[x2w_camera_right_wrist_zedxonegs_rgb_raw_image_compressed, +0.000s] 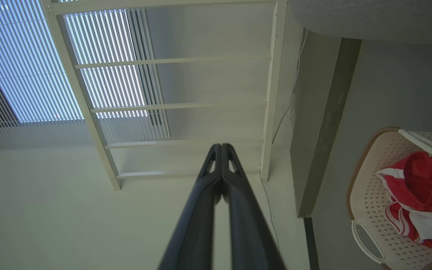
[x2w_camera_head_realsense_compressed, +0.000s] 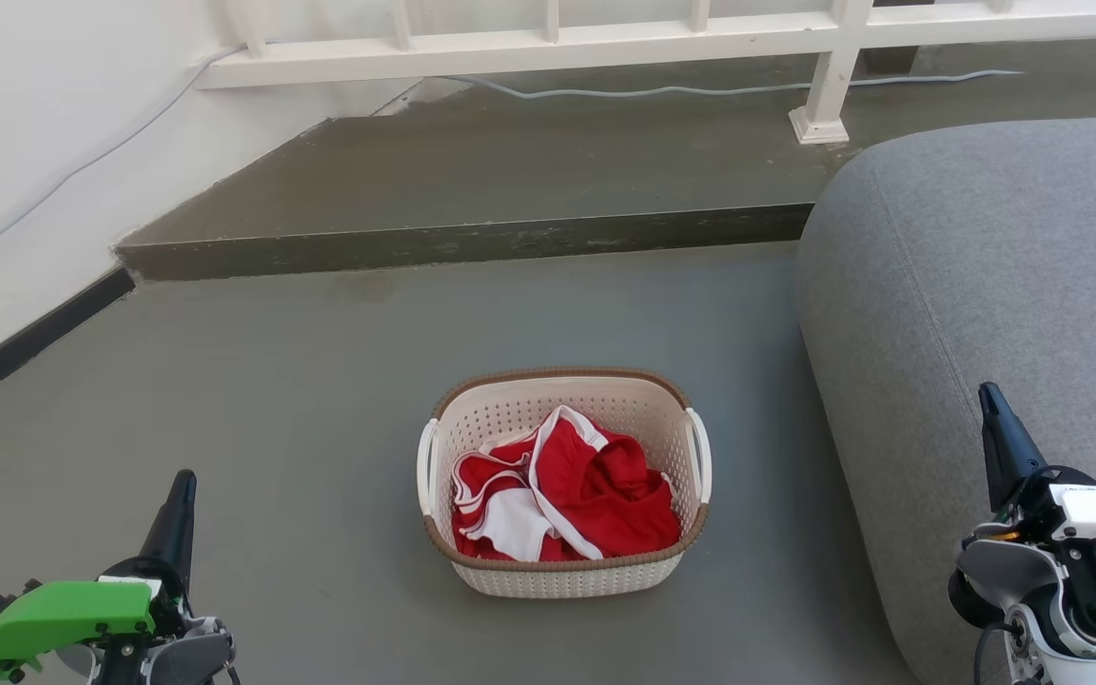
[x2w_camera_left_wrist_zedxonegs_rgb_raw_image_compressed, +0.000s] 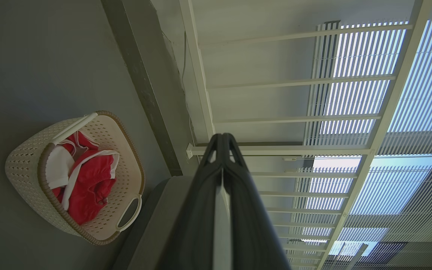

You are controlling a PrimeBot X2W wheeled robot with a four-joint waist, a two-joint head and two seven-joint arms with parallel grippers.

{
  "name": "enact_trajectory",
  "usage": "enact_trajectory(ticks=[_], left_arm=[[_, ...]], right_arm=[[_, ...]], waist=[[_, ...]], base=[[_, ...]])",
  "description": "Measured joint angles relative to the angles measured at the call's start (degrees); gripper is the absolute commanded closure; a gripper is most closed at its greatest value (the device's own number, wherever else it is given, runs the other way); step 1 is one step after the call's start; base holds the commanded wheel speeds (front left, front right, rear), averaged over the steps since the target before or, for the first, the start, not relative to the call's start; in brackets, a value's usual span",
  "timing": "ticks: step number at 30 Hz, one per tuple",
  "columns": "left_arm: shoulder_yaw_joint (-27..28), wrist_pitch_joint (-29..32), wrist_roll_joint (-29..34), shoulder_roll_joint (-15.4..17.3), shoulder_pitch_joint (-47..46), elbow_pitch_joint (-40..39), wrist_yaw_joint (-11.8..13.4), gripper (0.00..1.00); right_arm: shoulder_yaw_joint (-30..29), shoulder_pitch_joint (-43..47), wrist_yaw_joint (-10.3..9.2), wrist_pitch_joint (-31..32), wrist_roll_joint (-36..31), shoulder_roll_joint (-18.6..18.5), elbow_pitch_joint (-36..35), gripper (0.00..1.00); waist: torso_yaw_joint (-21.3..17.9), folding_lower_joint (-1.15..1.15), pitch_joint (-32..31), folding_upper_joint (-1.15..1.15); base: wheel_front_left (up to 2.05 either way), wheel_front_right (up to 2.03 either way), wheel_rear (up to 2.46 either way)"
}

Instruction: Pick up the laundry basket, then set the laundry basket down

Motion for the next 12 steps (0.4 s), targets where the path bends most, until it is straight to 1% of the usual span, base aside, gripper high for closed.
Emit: enact_trajectory(ticks=[12], left_arm=[[0.0,0.0,0.0,0.0,0.0,0.1,-0.1,1.0]], right_arm=[[0.0,0.0,0.07,0.0,0.0,0.0,0.1,1.0]], waist=[[0.0,0.0,0.0,0.0]], base=[[0.0,0.0,0.0]])
